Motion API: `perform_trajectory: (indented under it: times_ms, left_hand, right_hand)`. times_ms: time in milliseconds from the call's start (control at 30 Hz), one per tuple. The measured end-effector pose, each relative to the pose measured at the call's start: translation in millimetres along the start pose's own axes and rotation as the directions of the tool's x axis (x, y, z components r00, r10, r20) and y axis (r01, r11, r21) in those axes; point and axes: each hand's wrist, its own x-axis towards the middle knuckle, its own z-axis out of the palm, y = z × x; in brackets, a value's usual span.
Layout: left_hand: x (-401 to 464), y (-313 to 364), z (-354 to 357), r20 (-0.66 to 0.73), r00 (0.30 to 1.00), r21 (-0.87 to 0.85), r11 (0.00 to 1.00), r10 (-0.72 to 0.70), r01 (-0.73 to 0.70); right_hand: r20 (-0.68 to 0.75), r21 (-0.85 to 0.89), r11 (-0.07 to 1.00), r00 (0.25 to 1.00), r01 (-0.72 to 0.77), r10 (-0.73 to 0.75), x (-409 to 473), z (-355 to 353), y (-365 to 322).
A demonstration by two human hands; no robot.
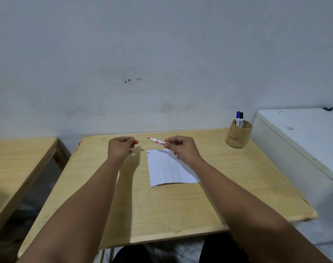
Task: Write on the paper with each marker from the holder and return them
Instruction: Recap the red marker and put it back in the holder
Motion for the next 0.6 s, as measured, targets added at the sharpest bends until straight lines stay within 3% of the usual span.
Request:
perform_trajectory:
  times_ms: [67, 200, 600]
  left_hand:
    - [-4.1, 14.8, 7.1, 0.085, 0.996, -0.137, 0.989, -0.036, 0.047]
    - [-11.7, 34.6, 19.7, 0.151, 0.988, -0.213, 0.976, -0.014, 0.046]
    - [-37.7, 68.3, 51.3, 0.138, 0.987, -0.154, 0.986, 0.08, -0.058]
  right_hand:
    - [0.004, -0.016, 0.999, 1.0, 0.027, -0.027, -0.4, 1.5, -1.6]
    - [-0.03, -0.02, 0.997, 0.997, 0.077, -0.078, -1.7, -0.2, -12.2]
    - [-0.11, -0.064, 0.987, 0.982, 0.146, -0.152, -18.0, -35.2, -37.2]
